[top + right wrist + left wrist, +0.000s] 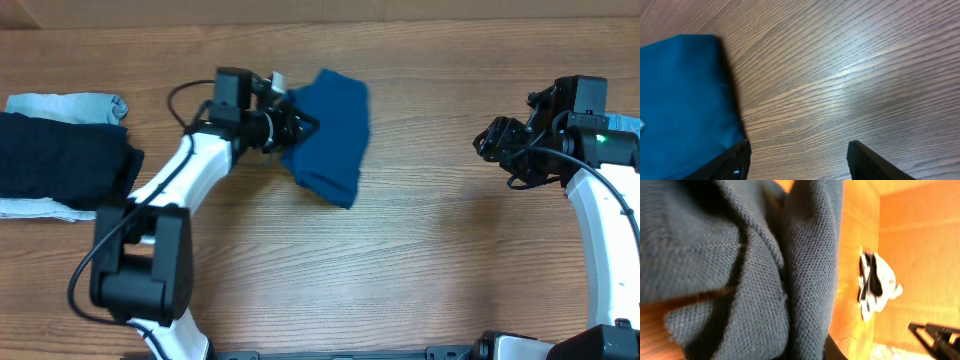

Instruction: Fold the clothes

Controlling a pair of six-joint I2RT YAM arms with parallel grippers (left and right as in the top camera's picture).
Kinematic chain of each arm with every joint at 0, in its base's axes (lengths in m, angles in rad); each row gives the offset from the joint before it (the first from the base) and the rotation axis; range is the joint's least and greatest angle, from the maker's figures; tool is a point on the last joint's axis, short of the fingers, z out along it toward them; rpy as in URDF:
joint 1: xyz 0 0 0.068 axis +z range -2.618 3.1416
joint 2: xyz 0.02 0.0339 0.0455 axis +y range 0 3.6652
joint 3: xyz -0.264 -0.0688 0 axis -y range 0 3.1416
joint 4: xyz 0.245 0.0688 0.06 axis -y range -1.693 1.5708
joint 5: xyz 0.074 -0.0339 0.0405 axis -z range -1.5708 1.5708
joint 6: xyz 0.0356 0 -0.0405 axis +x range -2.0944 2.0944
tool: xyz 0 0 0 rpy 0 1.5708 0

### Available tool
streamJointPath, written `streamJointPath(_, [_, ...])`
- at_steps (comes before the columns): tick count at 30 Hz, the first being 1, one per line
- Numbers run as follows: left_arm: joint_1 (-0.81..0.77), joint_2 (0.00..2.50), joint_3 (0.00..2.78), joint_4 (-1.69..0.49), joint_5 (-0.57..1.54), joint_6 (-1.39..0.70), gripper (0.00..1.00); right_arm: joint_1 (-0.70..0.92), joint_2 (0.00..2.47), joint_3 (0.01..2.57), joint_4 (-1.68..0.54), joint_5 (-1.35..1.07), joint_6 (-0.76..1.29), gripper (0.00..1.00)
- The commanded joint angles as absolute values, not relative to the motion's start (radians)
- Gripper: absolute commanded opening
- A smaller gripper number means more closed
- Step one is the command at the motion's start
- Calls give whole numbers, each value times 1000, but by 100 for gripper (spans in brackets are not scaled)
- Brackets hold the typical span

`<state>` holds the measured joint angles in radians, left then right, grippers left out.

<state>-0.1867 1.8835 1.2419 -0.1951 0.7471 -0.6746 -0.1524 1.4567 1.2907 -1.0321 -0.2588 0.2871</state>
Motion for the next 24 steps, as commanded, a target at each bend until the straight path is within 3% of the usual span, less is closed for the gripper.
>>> streamJointPath(1, [-154, 1788, 1275, -221, 691, -704, 4, -153, 1454, 1320, -1029, -263, 281, 66])
streamJointPath(13, [-93, 1750, 1275, -308, 602, -707, 4, -153, 1454, 1320, -1024, -262, 281, 66])
streamJointPath(24, [-167, 1750, 1109, -430, 413, -731, 4, -153, 1454, 1320, -1032, -262, 281, 66])
